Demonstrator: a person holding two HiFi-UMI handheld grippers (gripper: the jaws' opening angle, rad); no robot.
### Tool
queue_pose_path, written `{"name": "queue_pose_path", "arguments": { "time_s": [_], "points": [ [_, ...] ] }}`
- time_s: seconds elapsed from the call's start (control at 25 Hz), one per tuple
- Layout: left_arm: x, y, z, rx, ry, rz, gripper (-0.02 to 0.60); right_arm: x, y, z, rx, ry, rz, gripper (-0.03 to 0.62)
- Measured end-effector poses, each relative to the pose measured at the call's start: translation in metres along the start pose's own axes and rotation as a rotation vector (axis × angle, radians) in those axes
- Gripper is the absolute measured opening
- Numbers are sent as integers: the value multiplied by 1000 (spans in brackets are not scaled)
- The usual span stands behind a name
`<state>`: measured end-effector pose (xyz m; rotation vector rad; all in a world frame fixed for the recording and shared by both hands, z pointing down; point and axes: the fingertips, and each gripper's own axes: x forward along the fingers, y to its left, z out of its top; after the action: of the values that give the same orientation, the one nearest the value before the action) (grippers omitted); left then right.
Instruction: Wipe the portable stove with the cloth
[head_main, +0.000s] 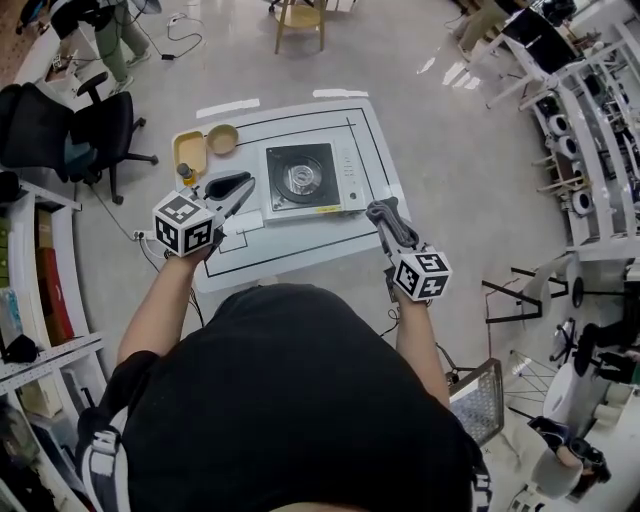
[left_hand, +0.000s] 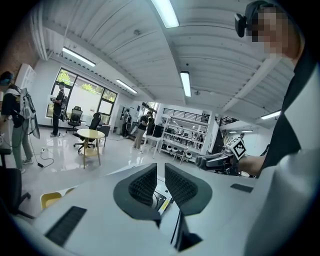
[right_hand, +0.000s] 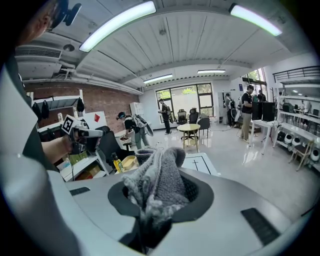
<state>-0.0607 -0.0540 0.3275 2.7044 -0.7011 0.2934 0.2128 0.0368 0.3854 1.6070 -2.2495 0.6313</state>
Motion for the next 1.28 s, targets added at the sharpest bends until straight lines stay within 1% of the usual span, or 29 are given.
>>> {"name": "queue_pose_path", "arguments": {
  "time_s": [0.28, 0.48, 0.68, 0.88, 1.12, 1.28],
  "points": [
    [-4, 37, 2, -7, 0, -25, 63, 32, 5, -3, -8, 45, -37, 114],
    [-12, 53, -6, -20, 5, -34, 61, 49, 9, -7, -2, 61, -55, 114],
    [-16, 63, -19, -40, 21, -42, 60, 65, 8, -14, -38, 95, -84, 114],
    [-9, 69, -33, -57, 47, -54, 60, 84, -8, -33, -72, 157, -124, 114],
    [13, 80, -58, -62, 106, -47, 60, 112, -39, -72, -73, 250, -152, 114],
    [28, 89, -67, -78, 116, -23, 60, 133, -56, -92, -135, 321, -164, 114]
  ]
}}
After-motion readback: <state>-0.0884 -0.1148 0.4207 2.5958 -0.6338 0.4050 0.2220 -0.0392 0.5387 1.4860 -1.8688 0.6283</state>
